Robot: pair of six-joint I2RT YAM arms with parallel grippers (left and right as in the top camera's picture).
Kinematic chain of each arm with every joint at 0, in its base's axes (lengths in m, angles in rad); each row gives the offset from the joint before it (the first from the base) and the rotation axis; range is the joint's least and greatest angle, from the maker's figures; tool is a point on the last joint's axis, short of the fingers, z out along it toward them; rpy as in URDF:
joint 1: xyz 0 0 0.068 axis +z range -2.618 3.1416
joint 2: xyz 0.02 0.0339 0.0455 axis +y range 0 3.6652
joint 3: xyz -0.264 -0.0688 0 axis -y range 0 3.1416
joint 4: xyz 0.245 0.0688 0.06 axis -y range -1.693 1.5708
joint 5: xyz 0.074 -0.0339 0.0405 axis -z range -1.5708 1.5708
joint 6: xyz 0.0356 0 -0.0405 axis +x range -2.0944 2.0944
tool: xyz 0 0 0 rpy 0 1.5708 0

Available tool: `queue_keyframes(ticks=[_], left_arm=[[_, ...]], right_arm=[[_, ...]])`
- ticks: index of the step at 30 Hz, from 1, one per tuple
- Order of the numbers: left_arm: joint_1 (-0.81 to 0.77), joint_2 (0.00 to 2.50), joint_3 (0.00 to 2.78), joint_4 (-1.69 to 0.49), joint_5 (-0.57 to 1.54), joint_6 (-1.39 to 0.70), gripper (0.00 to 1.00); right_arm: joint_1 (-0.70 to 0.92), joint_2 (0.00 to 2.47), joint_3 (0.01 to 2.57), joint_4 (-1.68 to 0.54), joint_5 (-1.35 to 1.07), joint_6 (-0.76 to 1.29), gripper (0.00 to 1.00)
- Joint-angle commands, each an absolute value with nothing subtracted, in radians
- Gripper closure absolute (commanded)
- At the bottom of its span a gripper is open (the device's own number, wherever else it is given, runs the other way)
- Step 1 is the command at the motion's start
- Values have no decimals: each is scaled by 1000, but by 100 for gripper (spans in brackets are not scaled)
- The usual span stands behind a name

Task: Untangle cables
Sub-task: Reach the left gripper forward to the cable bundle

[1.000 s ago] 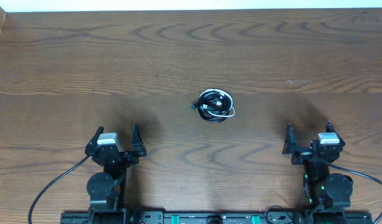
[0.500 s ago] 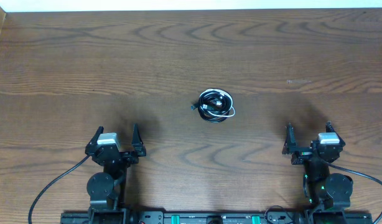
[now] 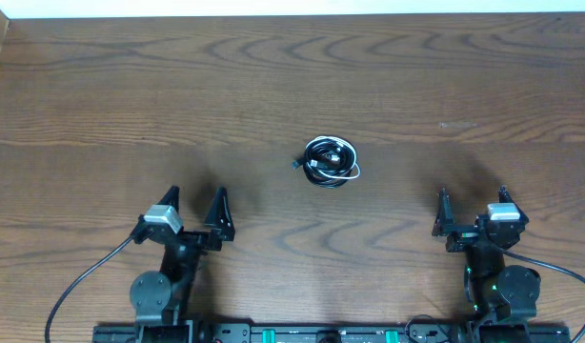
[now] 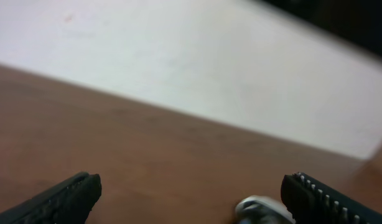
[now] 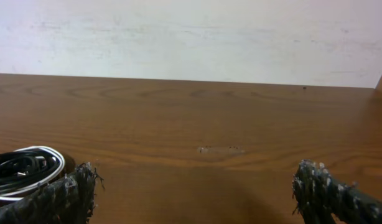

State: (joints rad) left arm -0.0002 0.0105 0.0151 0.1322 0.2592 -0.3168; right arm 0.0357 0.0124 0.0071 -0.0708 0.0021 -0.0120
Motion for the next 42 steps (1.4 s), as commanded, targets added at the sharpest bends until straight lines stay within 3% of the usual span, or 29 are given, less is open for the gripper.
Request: queue_keyframes(ticks=[1,5,11,16,22,27,31,36,42], left_arm=[[2,6,96,156,416,-386,2],[2,73,305,-8,419,-341,2],[-1,472,866,-664,454,-259,2],[-4,836,1237,-990,899,-192,2],[-32,1073,1334,-982,906,-331,2],[-229,1245,1428,-1119,499,-421,2],[-374,1335,1432,-1073,255,-610,2],[-427,1428,1431,-963,245,-624,2],[-433,1588,1431,-926,247,-816,2]], right_arm=[[32,7,6,-75,-4,-24,1],[32,7,6,-75,-4,-24,1],[32,7,6,-75,-4,-23,1],[32,7,6,-75,-4,-23,1],[32,7,6,-75,-4,-23,1],[32,7,6,-75,-4,-24,1],[32,7,6,-75,-4,-24,1],[32,7,6,-75,-4,-24,1],[32,7,6,-75,-4,-24,1]])
